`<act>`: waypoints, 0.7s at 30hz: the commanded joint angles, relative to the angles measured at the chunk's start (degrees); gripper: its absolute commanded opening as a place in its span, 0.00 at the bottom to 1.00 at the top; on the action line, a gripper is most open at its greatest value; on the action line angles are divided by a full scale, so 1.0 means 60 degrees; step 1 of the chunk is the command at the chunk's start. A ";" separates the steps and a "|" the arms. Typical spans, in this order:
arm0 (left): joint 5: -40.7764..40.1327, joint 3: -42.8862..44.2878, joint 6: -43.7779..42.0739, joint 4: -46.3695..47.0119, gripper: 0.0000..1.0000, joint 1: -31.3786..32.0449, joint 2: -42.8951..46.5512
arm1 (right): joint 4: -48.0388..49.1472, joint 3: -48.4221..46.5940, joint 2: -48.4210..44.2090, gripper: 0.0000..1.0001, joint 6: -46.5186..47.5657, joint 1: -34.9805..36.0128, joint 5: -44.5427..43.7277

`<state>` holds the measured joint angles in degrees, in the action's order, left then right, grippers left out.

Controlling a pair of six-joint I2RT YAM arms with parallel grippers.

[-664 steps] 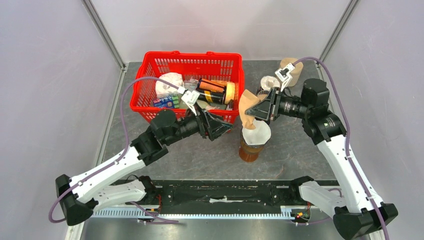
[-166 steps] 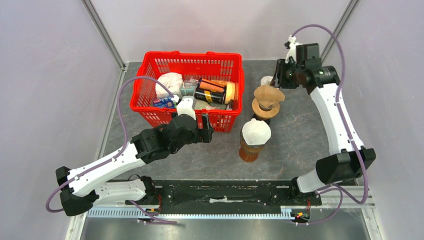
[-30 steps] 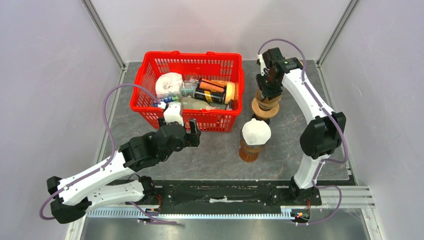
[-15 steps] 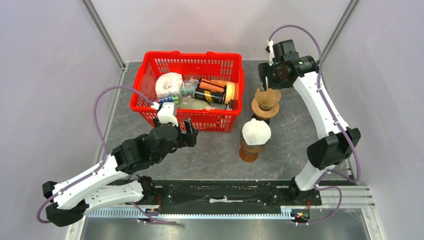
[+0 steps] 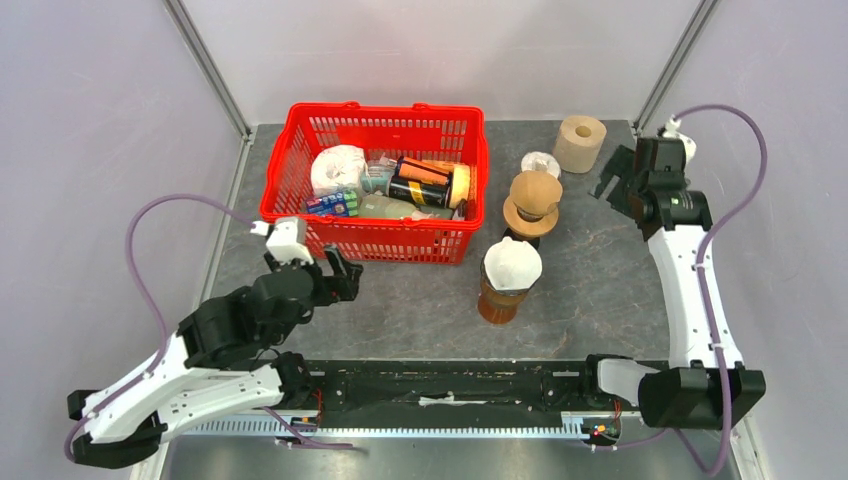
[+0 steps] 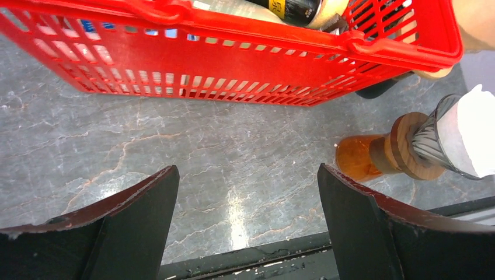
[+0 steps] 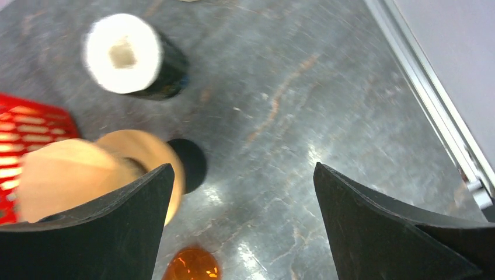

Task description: Place the coffee filter in the dripper

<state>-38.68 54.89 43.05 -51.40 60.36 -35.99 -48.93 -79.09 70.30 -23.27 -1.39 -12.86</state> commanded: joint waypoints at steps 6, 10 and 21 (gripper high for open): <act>-0.1596 -0.0153 0.2394 -0.2274 0.95 -0.0016 0.1444 | 0.1634 0.3261 -0.2463 0.97 -0.1311 -0.0662 -0.2478; -0.1921 -0.0257 0.2961 -0.2770 0.95 -0.0012 0.1797 | 0.2162 0.4239 -0.3537 0.97 -0.1450 -0.0662 -0.2952; -0.2176 -0.0151 0.3088 -0.2790 0.95 -0.0011 0.1383 | 0.2246 0.4701 -0.4682 0.97 -0.1409 -0.0662 -0.2838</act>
<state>-48.25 53.06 58.48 -67.70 60.36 -25.71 -37.91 -51.33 42.74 -30.52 -5.37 -28.73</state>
